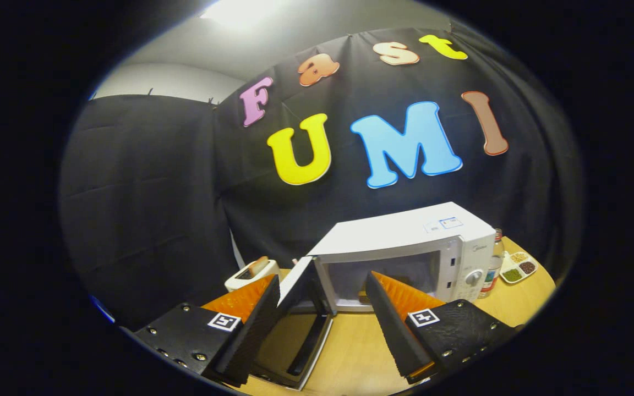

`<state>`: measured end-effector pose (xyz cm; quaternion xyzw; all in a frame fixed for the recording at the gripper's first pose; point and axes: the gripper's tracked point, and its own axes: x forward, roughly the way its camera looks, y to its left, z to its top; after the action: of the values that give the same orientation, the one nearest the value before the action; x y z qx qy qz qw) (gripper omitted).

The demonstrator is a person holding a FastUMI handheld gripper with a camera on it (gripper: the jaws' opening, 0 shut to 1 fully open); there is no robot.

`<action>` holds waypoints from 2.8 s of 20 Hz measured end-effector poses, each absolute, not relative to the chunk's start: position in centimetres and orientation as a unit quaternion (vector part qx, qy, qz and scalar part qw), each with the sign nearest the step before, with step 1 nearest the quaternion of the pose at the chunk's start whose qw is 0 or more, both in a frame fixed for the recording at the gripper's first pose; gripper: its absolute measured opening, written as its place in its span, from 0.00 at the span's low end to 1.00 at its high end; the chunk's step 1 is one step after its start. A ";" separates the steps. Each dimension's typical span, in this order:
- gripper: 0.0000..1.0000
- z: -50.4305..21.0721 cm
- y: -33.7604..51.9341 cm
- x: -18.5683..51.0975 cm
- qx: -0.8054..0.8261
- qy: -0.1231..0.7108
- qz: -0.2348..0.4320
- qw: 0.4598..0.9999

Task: Open the microwave, put the food inside, and close the microwave door.

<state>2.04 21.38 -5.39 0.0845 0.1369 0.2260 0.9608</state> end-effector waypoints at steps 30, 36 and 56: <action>0.03 -18.7 37.8 -12.3 -0.017 0.269 0.454 0.849; 0.01 -19.4 35.6 -10.9 -0.014 0.277 0.423 0.863; 0.00 -19.9 20.9 -4.7 -0.004 0.293 0.270 0.917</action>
<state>-4.70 20.92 -19.90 -0.0039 0.2933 0.2697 0.9172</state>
